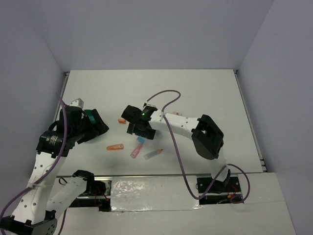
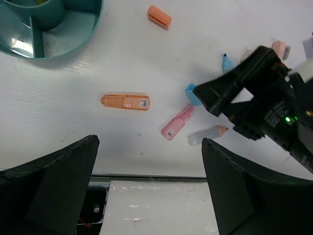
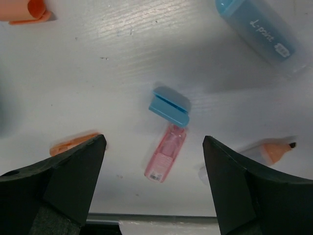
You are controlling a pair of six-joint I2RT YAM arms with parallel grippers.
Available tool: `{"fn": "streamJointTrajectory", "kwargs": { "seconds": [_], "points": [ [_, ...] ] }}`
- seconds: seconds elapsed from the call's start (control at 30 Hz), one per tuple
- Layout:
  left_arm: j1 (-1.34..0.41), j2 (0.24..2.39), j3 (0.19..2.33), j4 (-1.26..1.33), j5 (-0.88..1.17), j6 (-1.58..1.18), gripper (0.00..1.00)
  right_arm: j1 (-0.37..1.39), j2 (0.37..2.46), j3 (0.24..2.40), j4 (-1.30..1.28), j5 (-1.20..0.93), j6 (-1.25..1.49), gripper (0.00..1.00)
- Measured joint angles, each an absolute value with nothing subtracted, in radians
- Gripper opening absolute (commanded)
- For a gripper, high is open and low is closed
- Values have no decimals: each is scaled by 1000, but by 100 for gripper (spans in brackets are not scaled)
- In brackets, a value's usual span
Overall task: Sort the stationery into containers
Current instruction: Move the pen cap to the center of the board.
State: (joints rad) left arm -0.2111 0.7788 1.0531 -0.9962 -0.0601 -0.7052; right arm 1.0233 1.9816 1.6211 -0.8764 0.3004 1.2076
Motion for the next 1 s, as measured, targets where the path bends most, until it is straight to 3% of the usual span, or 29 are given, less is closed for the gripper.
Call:
{"fn": "streamJointTrajectory", "kwargs": {
  "seconds": [0.43, 0.93, 1.0],
  "points": [
    [-214, 782, 1040, -978, -12, -662, 99, 1023, 2175, 1755, -983, 316, 1360, 78],
    [-220, 786, 1025, -972, -9, -629, 99, 1023, 2173, 1686, -978, 302, 1399, 46],
    [-220, 789, 1025, -972, -9, -627, 99, 1022, 2173, 1686, -960, 308, 1375, 46]
  ]
}}
